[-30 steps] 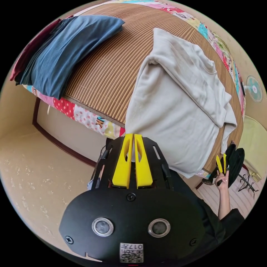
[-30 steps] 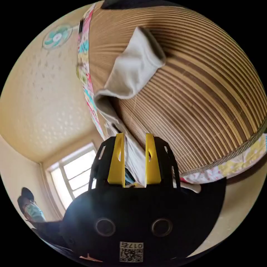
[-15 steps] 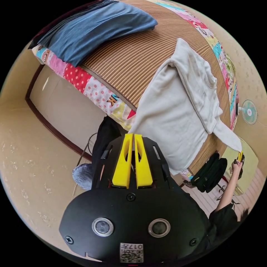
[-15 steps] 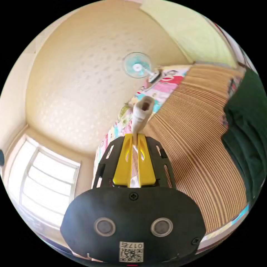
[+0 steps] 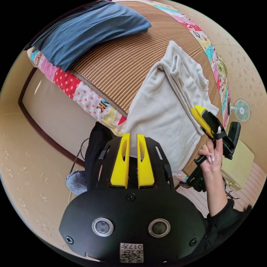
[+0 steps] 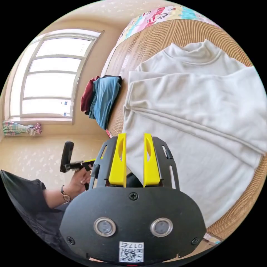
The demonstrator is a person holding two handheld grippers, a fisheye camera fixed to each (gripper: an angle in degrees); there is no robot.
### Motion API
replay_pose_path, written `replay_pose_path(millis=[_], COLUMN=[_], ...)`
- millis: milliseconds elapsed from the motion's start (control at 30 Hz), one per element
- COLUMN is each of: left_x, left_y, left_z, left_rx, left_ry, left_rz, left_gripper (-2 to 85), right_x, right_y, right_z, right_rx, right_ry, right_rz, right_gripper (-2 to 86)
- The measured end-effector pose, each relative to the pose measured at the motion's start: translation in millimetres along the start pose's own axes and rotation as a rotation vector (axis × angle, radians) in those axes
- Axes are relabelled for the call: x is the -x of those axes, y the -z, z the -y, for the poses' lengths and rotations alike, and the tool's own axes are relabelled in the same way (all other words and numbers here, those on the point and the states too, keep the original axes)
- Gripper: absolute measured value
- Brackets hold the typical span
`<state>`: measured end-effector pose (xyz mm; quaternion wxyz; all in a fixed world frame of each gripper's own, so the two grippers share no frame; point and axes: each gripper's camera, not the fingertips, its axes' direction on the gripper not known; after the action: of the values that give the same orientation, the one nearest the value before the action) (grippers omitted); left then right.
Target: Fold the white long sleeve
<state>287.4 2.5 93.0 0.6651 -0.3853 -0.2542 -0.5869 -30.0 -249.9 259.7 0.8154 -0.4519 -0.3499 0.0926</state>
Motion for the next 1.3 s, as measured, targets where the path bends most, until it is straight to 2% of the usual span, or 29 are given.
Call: replay_pose_path(millis=[100, 167, 233, 267, 333, 400, 467, 600, 667, 733, 800, 867, 933, 1033, 1100, 1167, 1300], left_x=[4, 2, -2, -5, -6, -4, -10, -40, -43, -40, -27, -13, 6, 43, 76, 97, 125], left_y=[6, 5, -5, -15, -39, -45, -42, -17, 7, 38, 84, 105, 109, 88, 61, 40, 41], left_z=[5, 14, 29, 42, 66, 99, 122, 177, 203, 221, 228, 226, 222, 208, 187, 173, 158], left_rx=[-0.036, -0.046, -0.024, 0.0, 0.068, 0.108, 0.106, -0.012, -0.085, -0.177, -0.3, -0.322, -0.271, -0.096, 0.038, 0.142, 0.16], left_ry=[-0.059, -0.116, -0.171, -0.213, -0.222, -0.142, -0.128, -0.263, -0.245, -0.223, -0.243, -0.263, -0.3, -0.385, -0.424, -0.446, -0.435], left_rz=[0.053, 0.097, 0.121, 0.124, 0.159, 0.137, 0.104, 0.017, -0.048, -0.134, -0.216, -0.201, -0.157, -0.058, 0.07, 0.138, 0.119], left_gripper=[4.9, 4.7, 4.0, 2.8, 0.3, -0.5, -0.8, -0.6, -0.4, -0.1, 0.7, 2.2, 6.2, 9.9, 11.1, 11.0, 6.1], right_x=[-17, -37, -62, -80, -91, -90, -85, -89, -93, -92, -93, -99, -108, -124, -132, -136, -142], right_y=[23, 45, 50, 48, 54, 53, 54, 75, 116, 152, 176, 187, 183, 156, 135, 114, 122], right_z=[-57, -99, -122, -130, -126, -107, -83, -34, -14, -12, -18, -39, -66, -121, -155, -196, -231], right_rx=[-0.008, -0.02, -0.005, 0.016, -0.019, -0.009, -0.078, -0.17, -0.302, -0.406, -0.426, -0.368, -0.306, -0.18, -0.098, -0.057, -0.097], right_ry=[-0.031, -0.085, -0.173, -0.223, -0.317, -0.388, -0.449, -0.445, -0.43, -0.419, -0.385, -0.356, -0.349, -0.351, -0.379, -0.422, -0.506], right_rz=[-0.207, -0.483, -0.665, -0.672, -0.592, -0.602, -0.629, -0.531, -0.434, -0.421, -0.419, -0.421, -0.401, -0.305, -0.229, -0.199, -0.179], right_gripper=[8.4, 8.0, 7.8, 7.6, 7.2, 6.8, 6.5, 5.8, 5.1, 5.6, 6.5, 8.1, 9.2, 11.1, 12.0, 11.3, 6.8])
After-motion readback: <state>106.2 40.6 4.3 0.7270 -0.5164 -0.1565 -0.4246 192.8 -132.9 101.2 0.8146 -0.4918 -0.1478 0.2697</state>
